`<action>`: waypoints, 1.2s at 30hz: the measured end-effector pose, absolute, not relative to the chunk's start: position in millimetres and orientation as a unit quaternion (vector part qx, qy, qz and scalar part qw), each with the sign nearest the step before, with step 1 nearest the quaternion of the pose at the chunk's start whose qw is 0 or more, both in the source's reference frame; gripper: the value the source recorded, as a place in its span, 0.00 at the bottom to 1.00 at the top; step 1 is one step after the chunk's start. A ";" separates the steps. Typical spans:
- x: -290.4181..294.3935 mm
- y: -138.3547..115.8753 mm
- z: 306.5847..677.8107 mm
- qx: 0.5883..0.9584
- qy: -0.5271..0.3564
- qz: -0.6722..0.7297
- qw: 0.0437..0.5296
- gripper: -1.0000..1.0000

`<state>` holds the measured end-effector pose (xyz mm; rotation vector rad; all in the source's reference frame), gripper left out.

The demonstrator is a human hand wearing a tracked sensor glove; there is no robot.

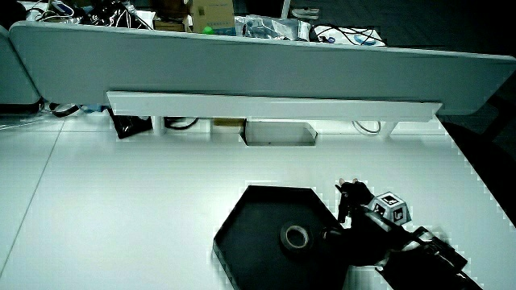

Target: Pick black tape from plate

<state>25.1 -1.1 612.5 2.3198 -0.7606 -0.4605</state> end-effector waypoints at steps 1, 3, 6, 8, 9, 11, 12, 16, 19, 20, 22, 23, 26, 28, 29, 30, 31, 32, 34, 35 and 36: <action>19.1 -1.0 610.0 0.878 -0.304 -0.172 0.327 0.50; 10.7 -0.3 618.8 0.850 -0.331 -0.169 0.374 0.50; 6.2 -3.3 632.6 0.829 -0.335 -0.184 0.409 0.50; 6.0 -4.4 637.7 0.823 -0.332 -0.192 0.419 0.50; 6.3 -4.4 642.8 0.816 -0.327 -0.204 0.431 0.50; 8.0 -3.6 647.1 0.809 -0.318 -0.227 0.440 0.57; 8.5 -3.0 652.6 0.802 -0.321 -0.227 0.450 0.61; 6.1 3.4 663.6 0.794 -0.329 -0.246 0.448 0.75; 6.6 5.0 656.0 0.825 -0.307 -0.266 0.393 0.86; 7.7 4.0 654.5 0.831 -0.299 -0.265 0.388 0.89; 8.1 3.8 654.7 0.840 -0.299 -0.249 0.378 0.96; 7.8 4.2 655.2 0.842 -0.300 -0.248 0.373 1.00; 8.1 4.5 650.0 0.851 -0.304 -0.239 0.356 1.00; 9.2 3.0 643.7 0.855 -0.301 -0.232 0.353 1.00; 9.5 2.5 641.7 0.859 -0.303 -0.228 0.345 1.00; 10.0 1.8 639.9 0.859 -0.306 -0.220 0.346 1.00; 10.2 0.5 632.4 0.866 -0.303 -0.217 0.335 1.00; 10.5 -1.1 626.9 0.870 -0.305 -0.204 0.328 1.00; 12.8 -3.4 614.9 0.878 -0.306 -0.197 0.309 1.00; 15.0 -5.0 609.5 0.885 -0.305 -0.185 0.298 1.00; 17.7 -7.4 601.4 0.891 -0.302 -0.177 0.290 1.00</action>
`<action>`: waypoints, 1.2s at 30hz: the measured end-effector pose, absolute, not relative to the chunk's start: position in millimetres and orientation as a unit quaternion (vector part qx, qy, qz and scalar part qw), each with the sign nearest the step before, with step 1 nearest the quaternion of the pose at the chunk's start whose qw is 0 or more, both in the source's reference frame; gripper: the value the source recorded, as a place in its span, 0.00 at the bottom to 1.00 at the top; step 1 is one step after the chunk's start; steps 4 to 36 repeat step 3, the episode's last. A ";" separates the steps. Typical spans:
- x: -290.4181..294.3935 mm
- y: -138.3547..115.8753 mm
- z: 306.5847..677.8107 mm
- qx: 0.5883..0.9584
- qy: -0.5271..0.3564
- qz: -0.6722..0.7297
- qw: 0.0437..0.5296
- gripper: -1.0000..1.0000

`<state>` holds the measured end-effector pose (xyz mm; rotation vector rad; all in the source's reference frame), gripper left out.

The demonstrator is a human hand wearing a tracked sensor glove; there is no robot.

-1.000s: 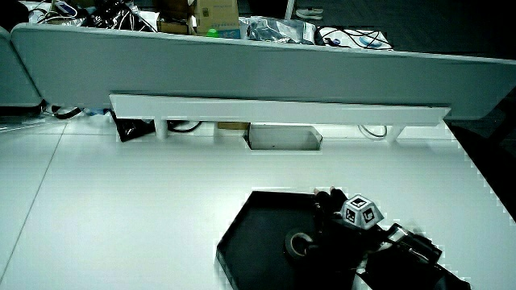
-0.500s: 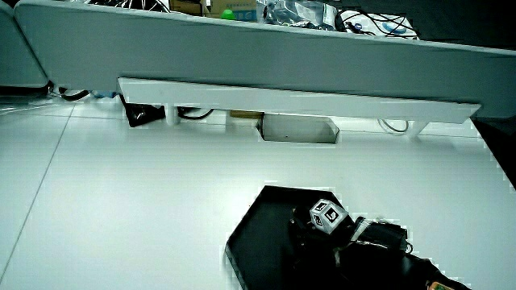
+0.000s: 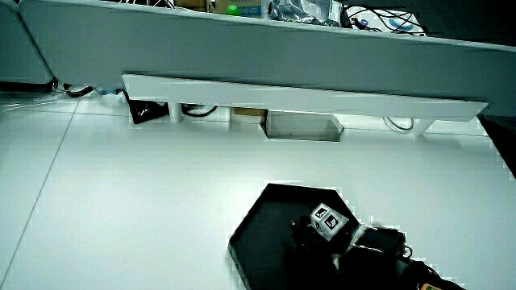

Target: Pick black tape from plate

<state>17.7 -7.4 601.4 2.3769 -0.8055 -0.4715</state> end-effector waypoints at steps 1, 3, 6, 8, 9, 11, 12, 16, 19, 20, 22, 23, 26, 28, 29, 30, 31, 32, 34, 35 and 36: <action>20.8 -9.6 595.0 0.895 -0.300 -0.172 0.281 1.00; 30.2 -14.4 584.8 0.907 -0.288 -0.163 0.261 1.00; 30.2 -14.4 584.8 0.907 -0.288 -0.163 0.261 1.00; 30.2 -14.4 584.8 0.907 -0.288 -0.163 0.261 1.00; 30.2 -14.4 584.8 0.907 -0.288 -0.163 0.261 1.00; 30.2 -14.4 584.8 0.907 -0.288 -0.163 0.261 1.00; 30.2 -14.4 584.8 0.907 -0.288 -0.163 0.261 1.00; 30.2 -14.4 584.8 0.907 -0.288 -0.163 0.261 1.00; 30.2 -14.4 584.8 0.907 -0.288 -0.163 0.261 1.00; 30.2 -14.4 584.8 0.907 -0.288 -0.163 0.261 1.00; 30.2 -14.4 584.8 0.907 -0.288 -0.163 0.261 1.00; 30.2 -14.4 584.8 0.907 -0.288 -0.163 0.261 1.00; 30.2 -14.4 584.8 0.907 -0.288 -0.163 0.261 1.00; 30.2 -14.4 584.8 0.907 -0.288 -0.163 0.261 1.00; 30.2 -14.4 584.8 0.907 -0.288 -0.163 0.261 1.00; 30.2 -14.4 584.8 0.907 -0.288 -0.163 0.261 1.00; 30.2 -14.4 584.8 0.907 -0.288 -0.163 0.261 1.00; 30.2 -14.4 584.8 0.907 -0.288 -0.163 0.261 1.00; 30.2 -14.4 584.8 0.907 -0.288 -0.163 0.261 1.00; 30.2 -14.4 584.8 0.907 -0.288 -0.163 0.261 1.00; 30.2 -14.4 584.8 0.907 -0.288 -0.163 0.261 1.00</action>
